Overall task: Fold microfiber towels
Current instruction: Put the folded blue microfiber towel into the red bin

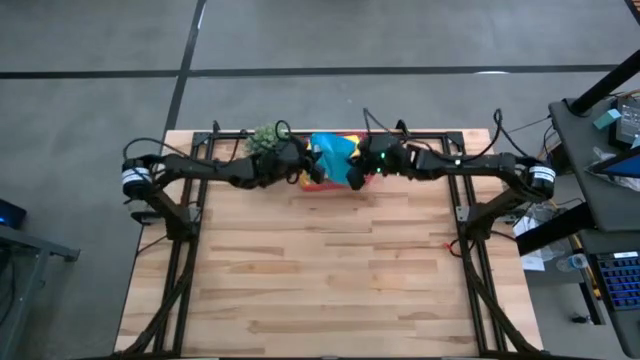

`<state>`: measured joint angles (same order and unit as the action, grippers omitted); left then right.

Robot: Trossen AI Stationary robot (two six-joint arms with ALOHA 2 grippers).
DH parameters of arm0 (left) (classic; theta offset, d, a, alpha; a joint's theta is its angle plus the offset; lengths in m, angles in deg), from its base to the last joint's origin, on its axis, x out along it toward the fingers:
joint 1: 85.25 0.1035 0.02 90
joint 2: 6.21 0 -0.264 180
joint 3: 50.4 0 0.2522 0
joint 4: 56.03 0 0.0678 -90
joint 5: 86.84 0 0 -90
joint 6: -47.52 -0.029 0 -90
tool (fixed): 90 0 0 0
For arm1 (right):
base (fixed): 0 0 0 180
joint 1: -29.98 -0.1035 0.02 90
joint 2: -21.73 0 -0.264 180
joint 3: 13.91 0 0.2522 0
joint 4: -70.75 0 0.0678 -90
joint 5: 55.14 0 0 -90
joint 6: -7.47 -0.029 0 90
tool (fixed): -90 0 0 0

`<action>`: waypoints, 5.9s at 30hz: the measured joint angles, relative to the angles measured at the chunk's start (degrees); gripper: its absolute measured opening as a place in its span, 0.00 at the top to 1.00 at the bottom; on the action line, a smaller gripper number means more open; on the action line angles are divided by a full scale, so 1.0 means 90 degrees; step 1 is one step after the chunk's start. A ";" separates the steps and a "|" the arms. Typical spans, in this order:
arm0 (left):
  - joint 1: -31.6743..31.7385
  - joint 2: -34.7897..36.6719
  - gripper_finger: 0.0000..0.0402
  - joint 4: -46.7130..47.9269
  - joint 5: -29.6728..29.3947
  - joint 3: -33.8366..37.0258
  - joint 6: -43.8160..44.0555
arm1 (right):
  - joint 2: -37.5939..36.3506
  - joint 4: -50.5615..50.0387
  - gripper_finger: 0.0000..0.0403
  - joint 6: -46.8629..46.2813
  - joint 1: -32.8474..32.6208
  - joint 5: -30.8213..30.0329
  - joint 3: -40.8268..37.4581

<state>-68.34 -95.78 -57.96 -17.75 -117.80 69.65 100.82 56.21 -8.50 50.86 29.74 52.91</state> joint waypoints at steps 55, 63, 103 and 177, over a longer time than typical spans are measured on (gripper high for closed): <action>-0.1424 0.0561 0.52 0.1625 0.0107 -0.0428 0.0068 | 0.0804 -0.1509 0.46 0.1523 0.1392 -0.0053 0.1130; -0.2580 0.0522 0.52 0.1593 0.0102 -0.0428 0.0378 | 0.0765 -0.2044 0.42 0.1342 0.1352 -0.0053 0.1550; -0.0584 0.0196 0.52 0.1347 0.0656 -0.0892 -0.0943 | -0.1624 -0.0718 0.48 0.2095 0.0350 -0.0040 -0.0446; 0.0839 -0.1556 0.86 0.0881 0.0620 -0.1614 -0.2376 | 0.0393 0.1295 0.86 0.2127 0.0887 0.1101 -0.0940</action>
<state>-60.79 -109.79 -50.03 -12.17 -132.33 48.27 104.36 67.87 10.64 58.85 39.65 44.45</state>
